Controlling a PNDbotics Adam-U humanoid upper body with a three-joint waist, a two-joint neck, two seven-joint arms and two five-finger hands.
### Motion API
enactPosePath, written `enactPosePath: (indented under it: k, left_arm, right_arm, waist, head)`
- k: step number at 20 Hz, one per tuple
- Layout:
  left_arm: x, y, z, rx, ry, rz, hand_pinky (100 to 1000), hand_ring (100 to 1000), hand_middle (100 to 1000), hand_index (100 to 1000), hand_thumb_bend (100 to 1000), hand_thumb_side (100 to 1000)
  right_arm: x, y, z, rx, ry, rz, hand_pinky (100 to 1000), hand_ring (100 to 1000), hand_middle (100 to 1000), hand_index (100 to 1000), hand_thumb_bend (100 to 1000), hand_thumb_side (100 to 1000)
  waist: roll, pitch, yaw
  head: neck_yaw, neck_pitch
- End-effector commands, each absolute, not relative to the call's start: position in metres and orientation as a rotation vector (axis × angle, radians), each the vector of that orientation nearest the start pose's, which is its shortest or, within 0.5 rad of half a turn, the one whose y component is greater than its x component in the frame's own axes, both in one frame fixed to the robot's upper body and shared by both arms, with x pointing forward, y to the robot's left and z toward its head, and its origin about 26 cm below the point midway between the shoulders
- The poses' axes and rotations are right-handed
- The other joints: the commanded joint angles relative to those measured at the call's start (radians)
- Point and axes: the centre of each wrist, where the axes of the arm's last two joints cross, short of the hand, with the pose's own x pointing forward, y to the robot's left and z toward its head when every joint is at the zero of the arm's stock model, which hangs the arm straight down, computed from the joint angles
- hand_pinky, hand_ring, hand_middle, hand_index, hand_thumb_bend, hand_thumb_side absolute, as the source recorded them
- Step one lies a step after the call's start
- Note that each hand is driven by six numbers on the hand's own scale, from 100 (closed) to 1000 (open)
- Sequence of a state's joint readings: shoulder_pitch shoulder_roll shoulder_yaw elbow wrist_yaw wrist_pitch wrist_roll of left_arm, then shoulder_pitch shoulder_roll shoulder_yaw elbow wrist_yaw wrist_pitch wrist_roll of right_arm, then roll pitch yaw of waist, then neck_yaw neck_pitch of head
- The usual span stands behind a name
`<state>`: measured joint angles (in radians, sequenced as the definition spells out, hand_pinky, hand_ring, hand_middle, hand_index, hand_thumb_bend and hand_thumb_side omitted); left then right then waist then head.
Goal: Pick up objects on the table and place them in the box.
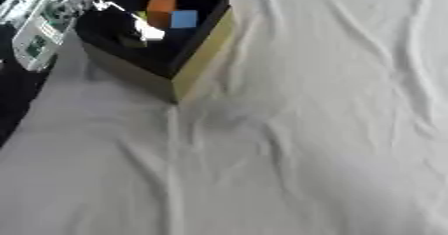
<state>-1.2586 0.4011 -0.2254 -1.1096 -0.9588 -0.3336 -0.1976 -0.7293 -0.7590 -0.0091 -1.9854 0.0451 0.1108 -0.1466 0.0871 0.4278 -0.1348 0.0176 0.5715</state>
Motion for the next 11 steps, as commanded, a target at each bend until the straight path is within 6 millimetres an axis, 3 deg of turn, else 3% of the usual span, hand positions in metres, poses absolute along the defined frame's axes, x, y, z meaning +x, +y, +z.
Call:
enactPosePath:
  k: [1,6,7,8,11]
  left_arm:
    - [0.445,0.185,0.383,-1.406,2.471,1.737,691,775,763,817,525,593]
    - [0.406,0.199,0.402,-1.32,2.588,1.477,688,767,757,806,492,570]
    - [0.396,0.202,0.406,-1.302,2.611,1.419,690,767,757,803,460,628]
    - [0.386,0.207,0.409,-1.291,2.628,1.361,691,767,758,802,482,582]
    - [0.354,0.221,0.411,-1.245,2.695,1.19,692,766,766,815,437,657]
  right_arm:
    - [0.286,-0.279,0.377,0.927,3.319,-0.713,814,810,692,797,100,797]
    - [0.286,-0.281,0.375,0.942,3.322,-0.703,814,810,693,797,100,793]
    - [0.286,-0.282,0.375,0.943,3.323,-0.702,815,810,693,798,100,797]
    - [0.286,-0.282,0.374,0.944,3.323,-0.701,815,811,694,798,100,794]
    - [0.286,-0.283,0.374,0.94,3.323,-0.697,815,812,696,799,100,797]
  waist:
    - [-0.007,-0.037,0.006]
    - [-0.004,-0.051,0.025]
    - [-0.003,-0.054,0.028]
    - [-0.002,-0.056,0.032]
    - [0.0,-0.063,0.041]
  head:
    - [-0.011,0.013]
    - [-0.035,0.031]
    - [-0.041,0.033]
    - [-0.049,0.036]
    - [-0.07,0.044]
